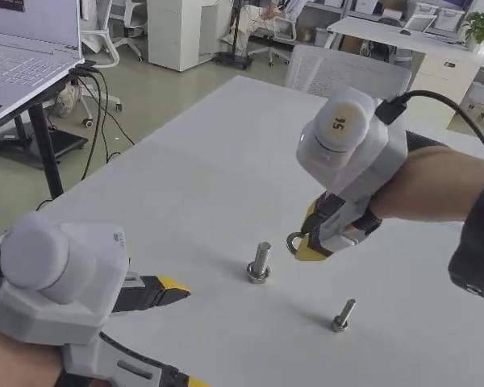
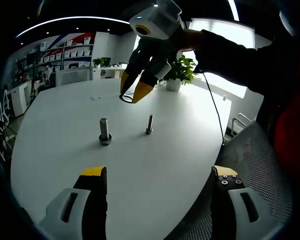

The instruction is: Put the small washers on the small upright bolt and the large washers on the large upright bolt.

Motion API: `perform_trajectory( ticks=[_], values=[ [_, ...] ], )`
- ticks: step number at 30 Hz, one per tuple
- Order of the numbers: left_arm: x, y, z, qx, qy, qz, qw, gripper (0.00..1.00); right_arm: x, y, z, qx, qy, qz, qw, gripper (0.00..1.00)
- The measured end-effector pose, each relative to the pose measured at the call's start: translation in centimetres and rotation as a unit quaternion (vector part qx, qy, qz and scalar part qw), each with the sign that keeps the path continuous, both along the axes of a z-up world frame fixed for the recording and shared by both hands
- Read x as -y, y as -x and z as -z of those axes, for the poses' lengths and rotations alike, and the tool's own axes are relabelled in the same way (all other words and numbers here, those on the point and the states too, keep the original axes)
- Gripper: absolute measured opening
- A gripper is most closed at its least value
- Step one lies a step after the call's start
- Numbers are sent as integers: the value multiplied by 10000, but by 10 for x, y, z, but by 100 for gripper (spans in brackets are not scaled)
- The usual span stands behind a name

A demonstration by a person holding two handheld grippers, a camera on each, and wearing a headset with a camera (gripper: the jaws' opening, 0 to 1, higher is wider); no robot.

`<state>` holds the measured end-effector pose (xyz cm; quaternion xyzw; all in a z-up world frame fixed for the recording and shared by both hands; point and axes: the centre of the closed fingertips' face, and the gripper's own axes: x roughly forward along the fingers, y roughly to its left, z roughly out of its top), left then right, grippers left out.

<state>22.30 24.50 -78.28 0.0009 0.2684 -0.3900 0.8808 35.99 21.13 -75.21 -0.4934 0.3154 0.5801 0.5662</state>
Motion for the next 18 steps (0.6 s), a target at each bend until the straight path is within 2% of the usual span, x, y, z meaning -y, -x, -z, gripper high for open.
perform_trajectory(
  ticks=[10,18],
  values=[
    [-2,-3,1,-46,5,-20,10000,85,-19,-18,5,-16,47,-109,9999,24],
    [-2,-4,3,-70,-6,-51,10000,85,-28,-28,17,-44,182,-246,9995,24]
  ],
)
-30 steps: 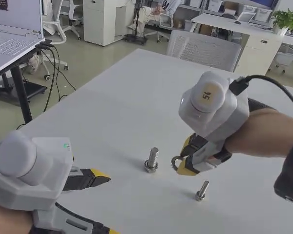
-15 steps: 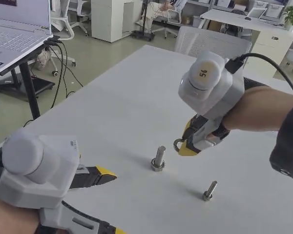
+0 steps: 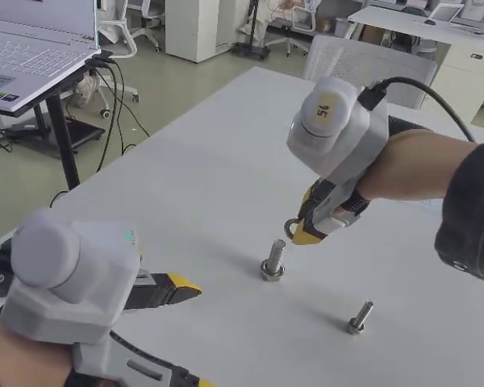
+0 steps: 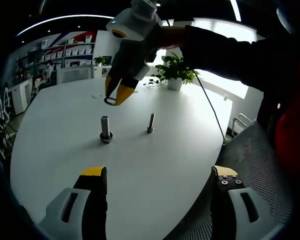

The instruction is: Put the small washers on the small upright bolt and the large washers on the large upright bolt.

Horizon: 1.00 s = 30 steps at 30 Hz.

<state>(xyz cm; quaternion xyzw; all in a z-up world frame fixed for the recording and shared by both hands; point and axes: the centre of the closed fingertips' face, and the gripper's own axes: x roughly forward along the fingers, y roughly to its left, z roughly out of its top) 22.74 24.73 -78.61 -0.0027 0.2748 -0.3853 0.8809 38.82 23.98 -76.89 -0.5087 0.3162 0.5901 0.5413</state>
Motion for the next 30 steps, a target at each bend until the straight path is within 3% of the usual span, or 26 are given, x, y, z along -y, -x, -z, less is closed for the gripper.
perform_trajectory(
  ticks=[13,30],
  values=[
    [0,2,4,-72,-16,-21,10000,85,-9,-5,23,-161,234,-144,9995,24],
    [0,0,2,-82,-1,-34,10000,85,-11,-3,37,-288,416,-193,9985,24]
  ],
)
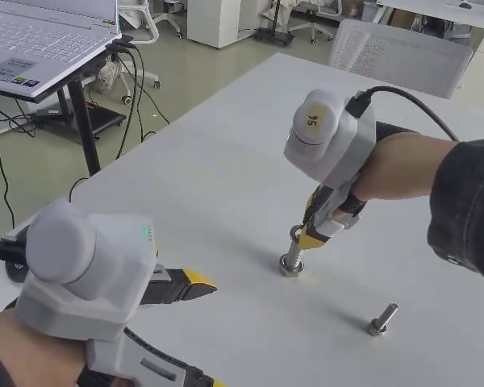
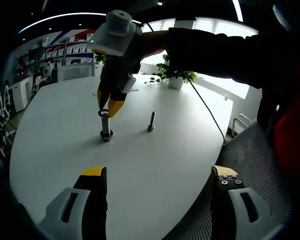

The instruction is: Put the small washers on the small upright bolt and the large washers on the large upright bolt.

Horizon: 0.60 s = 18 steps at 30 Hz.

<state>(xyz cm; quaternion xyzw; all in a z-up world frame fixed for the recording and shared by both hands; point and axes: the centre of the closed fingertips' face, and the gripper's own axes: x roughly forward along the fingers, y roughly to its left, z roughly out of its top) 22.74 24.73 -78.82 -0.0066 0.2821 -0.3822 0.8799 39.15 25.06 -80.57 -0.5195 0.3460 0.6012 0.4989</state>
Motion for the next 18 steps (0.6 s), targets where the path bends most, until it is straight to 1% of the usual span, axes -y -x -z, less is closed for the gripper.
perform_trajectory(
  ticks=[7,13,16,18],
  values=[
    [0,-1,-1,2,5,-8,10000,85,-1,-1,6,-43,64,-14,10000,24],
    [1,-1,-1,8,6,-9,10000,85,-2,-1,6,-79,80,-17,9999,24],
    [1,0,-1,2,9,-3,10000,85,-3,-2,6,-73,87,-16,9999,24],
    [2,0,-1,-2,19,-1,10000,85,-3,-2,7,-23,135,-53,9999,24]
  ],
)
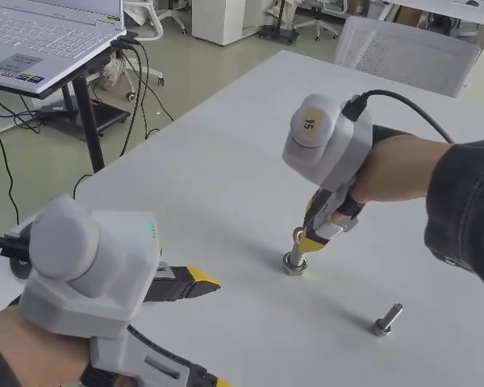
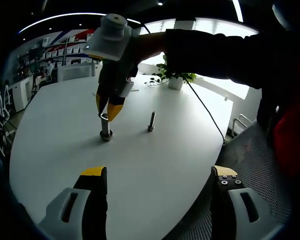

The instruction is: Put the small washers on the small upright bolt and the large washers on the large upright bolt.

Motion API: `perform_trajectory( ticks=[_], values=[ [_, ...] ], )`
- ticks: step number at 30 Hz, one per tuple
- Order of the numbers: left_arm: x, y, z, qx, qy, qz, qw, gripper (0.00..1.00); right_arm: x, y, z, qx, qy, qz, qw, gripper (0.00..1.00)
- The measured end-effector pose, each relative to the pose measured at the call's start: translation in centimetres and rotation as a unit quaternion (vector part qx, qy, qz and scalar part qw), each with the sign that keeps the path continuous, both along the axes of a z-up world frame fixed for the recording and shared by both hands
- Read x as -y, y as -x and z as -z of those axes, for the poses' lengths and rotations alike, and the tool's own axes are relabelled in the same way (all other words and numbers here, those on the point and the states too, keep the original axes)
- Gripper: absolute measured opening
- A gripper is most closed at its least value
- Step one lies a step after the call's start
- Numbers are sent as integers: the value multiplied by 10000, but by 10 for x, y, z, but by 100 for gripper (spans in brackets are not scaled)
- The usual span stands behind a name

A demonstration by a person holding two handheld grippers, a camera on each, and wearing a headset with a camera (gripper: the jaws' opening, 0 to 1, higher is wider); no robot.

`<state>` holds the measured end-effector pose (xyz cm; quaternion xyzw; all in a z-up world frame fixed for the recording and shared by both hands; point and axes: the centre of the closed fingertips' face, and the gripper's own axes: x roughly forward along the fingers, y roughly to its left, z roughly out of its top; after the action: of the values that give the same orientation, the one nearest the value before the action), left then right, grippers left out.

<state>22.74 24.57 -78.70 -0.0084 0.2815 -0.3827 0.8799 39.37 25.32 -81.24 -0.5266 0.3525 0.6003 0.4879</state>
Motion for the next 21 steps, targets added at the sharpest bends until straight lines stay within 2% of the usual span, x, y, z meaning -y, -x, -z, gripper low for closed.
perform_trajectory(
  ticks=[5,14,21],
  values=[
    [0,0,0,5,-6,-2,10000,85,-1,1,0,134,103,-126,9998,24],
    [0,0,-1,17,3,-8,10000,85,-1,5,-1,221,312,-280,9989,24],
    [0,0,-1,25,31,-21,10000,85,-2,3,8,268,479,-404,9977,24]
  ],
)
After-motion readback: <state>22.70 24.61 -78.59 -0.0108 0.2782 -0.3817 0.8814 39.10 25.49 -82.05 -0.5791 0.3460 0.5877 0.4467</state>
